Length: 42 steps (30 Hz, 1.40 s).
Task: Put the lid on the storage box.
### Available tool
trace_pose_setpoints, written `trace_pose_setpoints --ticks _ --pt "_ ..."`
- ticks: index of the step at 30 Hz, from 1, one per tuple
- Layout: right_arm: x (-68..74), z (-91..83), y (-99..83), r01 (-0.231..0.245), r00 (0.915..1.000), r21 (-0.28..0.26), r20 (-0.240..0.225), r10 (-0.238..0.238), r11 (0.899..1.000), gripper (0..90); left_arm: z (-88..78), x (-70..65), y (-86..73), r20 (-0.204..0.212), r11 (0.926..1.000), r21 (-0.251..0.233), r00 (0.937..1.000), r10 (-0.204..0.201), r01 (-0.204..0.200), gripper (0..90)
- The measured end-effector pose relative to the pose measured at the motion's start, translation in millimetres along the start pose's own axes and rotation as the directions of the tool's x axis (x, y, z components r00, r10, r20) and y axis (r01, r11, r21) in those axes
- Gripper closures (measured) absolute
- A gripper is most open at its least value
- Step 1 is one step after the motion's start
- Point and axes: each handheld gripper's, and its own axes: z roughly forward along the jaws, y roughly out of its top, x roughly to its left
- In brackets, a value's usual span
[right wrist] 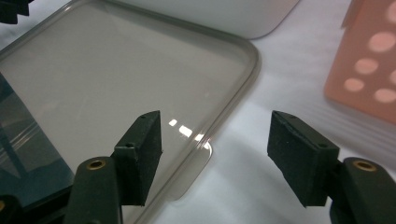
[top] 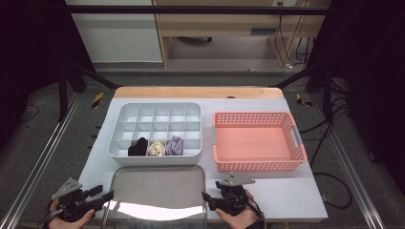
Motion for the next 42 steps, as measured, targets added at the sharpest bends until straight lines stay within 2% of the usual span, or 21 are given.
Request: trace_pose_setpoints --ticks 6,9,11,22,25,32,34,37,42 --pt "2.7 3.4 -7.0 -0.017 0.9998 0.027 -0.007 0.017 1.0 43.4 -0.7 -3.4 -9.2 -0.005 0.9996 0.027 1.0 0.002 -0.002 43.6" --pt "5.1 5.7 -11.4 -0.033 0.9992 0.051 -0.019 0.034 0.998 49.5 -0.8 -6.7 -12.2 0.006 0.9989 0.046 1.0 -0.001 0.001 46.6" --pt "6.1 6.1 -12.5 -0.041 0.9987 0.061 -0.027 0.043 0.997 51.8 -1.4 -9.1 -13.5 -0.003 0.9988 0.05 1.0 0.003 -0.003 47.0" --pt "9.8 7.4 -15.1 -0.088 0.9938 0.071 -0.062 0.093 0.994 57.5 -1.5 -10.9 -15.2 -0.016 0.9971 0.075 0.9998 -0.008 0.009 47.9" --pt "11.9 8.0 -14.9 -0.096 0.9937 0.073 -0.052 0.1 0.993 57.5 -1.5 -10.9 -15.2 -0.018 0.9969 0.078 0.9998 -0.007 0.009 48.0" --pt "14.0 8.1 -15.6 -0.148 0.9882 0.062 -0.031 0.15 0.987 58.3 -1.3 -11.3 -15.2 -0.025 0.9969 0.078 0.9997 -0.009 0.011 49.0" --pt "16.2 5.6 -15.2 -0.17 0.9845 0.09 -0.03 0.173 0.981 59.3 -1.4 -11.2 -15.4 -0.025 0.9969 0.078 0.9996 -0.012 0.014 49.3" --pt "17.1 5.2 -16.3 -0.175 0.9837 0.087 -0.027 0.178 0.981 59.7 -1.3 -11.3 -15.4 -0.026 0.9969 0.078 0.9996 -0.009 0.011 49.2" --pt "17.7 5.9 -15.2 -0.208 0.9775 0.09 -0.018 0.21 0.974 59.5 -0.9 -12.4 -15.3 -0.032 0.9969 0.078 0.9995 -0.008 0.01 49.1"
